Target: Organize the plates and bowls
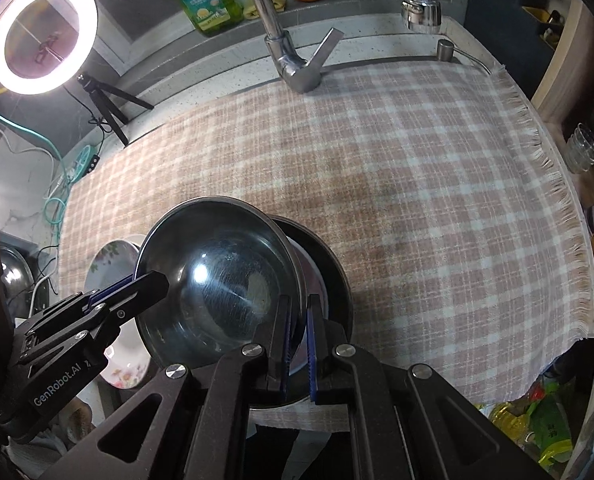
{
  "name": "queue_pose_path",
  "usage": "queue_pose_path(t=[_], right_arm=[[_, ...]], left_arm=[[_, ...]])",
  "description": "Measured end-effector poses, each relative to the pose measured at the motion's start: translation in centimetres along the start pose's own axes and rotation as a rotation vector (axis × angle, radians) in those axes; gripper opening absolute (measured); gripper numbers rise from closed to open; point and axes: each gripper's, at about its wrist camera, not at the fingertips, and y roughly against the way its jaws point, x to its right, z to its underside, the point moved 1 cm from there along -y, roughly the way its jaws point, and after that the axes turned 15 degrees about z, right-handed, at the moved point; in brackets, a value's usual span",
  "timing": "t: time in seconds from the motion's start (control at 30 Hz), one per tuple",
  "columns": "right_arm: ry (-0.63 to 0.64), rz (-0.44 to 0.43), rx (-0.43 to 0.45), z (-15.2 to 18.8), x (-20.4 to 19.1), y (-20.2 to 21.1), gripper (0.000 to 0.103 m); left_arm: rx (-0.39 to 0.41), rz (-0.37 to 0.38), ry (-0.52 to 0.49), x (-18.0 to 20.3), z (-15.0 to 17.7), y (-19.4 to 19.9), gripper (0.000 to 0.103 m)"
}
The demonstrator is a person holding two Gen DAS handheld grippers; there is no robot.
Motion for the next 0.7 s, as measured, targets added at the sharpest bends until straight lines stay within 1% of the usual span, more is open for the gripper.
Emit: queue_pose_path(t=[0.6,0.7], right_arm=[[0.021,0.016,-0.027,0.6,0.1,-1.7,0.006],[0.04,0.018,-0.024,0.6,-0.1,-1.6,0.008]], left_arm=[[-0.062,-0.016,0.008,-0.6,0.5,-1.8,0.011],[-0.068,-0.017,0.006,-0.7,0.6,-1.8,0.011]])
